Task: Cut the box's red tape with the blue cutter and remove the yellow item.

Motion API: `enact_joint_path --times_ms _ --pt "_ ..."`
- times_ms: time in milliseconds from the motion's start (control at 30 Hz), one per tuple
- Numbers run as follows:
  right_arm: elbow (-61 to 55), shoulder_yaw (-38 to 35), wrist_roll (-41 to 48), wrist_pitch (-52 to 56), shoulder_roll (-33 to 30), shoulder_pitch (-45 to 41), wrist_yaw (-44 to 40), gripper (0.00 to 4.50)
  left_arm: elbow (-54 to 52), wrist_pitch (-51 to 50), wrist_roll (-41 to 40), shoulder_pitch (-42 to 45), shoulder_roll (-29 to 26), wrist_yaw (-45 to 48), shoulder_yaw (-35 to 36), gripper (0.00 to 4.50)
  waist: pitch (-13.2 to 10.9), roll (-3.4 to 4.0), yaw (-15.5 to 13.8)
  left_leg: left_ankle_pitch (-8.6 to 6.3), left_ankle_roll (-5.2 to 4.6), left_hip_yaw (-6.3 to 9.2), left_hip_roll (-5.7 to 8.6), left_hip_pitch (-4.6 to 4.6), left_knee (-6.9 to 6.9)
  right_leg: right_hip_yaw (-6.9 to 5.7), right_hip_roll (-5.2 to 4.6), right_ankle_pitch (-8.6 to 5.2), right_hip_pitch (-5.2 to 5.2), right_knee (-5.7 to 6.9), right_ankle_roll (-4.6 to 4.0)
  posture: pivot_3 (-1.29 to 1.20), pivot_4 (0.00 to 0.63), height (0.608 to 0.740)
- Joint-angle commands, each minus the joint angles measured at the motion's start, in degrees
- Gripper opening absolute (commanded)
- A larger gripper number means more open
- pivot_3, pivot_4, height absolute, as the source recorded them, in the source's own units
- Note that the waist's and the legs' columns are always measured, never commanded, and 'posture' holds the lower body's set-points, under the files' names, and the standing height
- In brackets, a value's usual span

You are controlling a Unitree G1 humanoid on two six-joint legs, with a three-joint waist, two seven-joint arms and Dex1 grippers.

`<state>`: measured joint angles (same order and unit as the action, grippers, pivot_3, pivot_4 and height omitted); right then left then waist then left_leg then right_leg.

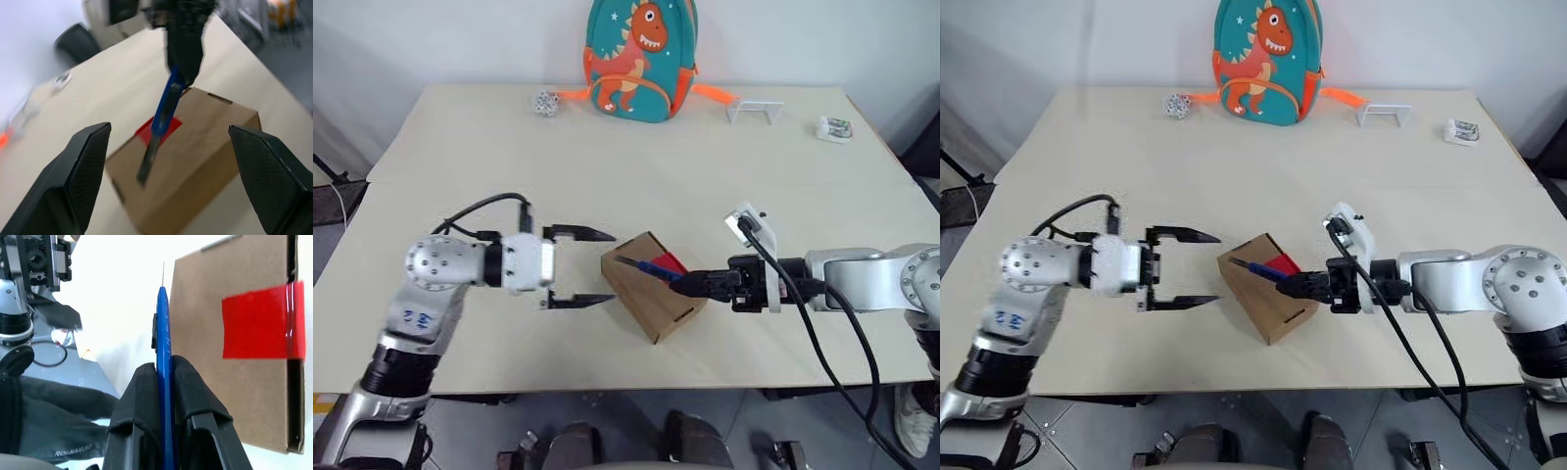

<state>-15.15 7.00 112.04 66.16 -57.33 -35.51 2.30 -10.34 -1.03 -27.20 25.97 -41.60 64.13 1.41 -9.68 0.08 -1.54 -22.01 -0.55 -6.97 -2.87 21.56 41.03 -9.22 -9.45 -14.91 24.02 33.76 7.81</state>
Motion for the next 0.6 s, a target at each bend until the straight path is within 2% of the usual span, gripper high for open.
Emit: enact_joint_path --times_ms 33,100,233,400,500,600 --pt "-3.13 -6.82 0.44 -0.94 -3.37 2.10 -3.17 0.08 2.96 -7.37 -5.53 0.08 -1.00 -3.58 6.87 3.90 -0.01 -0.02 -0.12 0.00 0.00 0.03 0.00 0.01 0.02 0.00 0.00 0.00 -0.01 0.00 0.00 0.00 0.150 0.740" --pt "-4.24 -9.42 -1.60 -0.53 -5.26 3.75 -4.72 0.08 3.93 -10.12 -5.96 -0.49 -0.94 -4.50 7.83 3.51 -0.01 -0.02 -0.07 0.00 0.00 0.00 0.03 0.01 0.02 0.03 0.00 0.01 -0.02 -0.02 0.01 0.00 0.150 0.740" --pt "-7.42 -15.27 -8.44 -0.04 -10.79 8.10 -6.14 0.08 4.53 -14.31 -4.40 -1.53 0.89 -7.36 6.39 2.41 -0.03 -0.05 0.02 0.00 0.00 -0.02 0.03 0.00 -0.04 0.02 0.00 0.01 -0.02 -0.04 0.02 0.00 0.150 0.740" --pt "-10.67 -17.47 -11.65 0.01 -14.15 9.65 -7.42 0.08 4.61 -14.69 -1.35 -1.11 3.59 -8.63 3.31 0.93 -0.04 -0.07 0.15 0.00 0.00 -0.07 0.02 -0.03 -0.04 0.04 0.01 0.01 -0.01 -0.02 0.02 0.00 0.150 0.740" --pt "-14.01 -16.33 -11.22 -1.76 -15.27 6.93 -2.44 0.08 5.31 -15.72 -0.04 1.50 8.23 -10.19 -0.82 0.05 -0.04 -0.06 0.10 0.00 0.00 -0.09 0.02 -0.04 -0.04 0.08 0.01 0.01 -0.01 -0.02 0.02 0.00 0.150 0.740" --pt "-15.56 -14.60 -10.40 -3.15 -14.68 5.11 1.26 0.08 6.05 -15.70 2.26 2.95 10.40 -11.02 -3.05 0.00 -0.06 -0.10 0.08 0.00 0.01 -0.09 0.03 -0.04 -0.01 0.09 0.01 0.01 -0.02 -0.02 0.02 0.00 0.150 0.740"
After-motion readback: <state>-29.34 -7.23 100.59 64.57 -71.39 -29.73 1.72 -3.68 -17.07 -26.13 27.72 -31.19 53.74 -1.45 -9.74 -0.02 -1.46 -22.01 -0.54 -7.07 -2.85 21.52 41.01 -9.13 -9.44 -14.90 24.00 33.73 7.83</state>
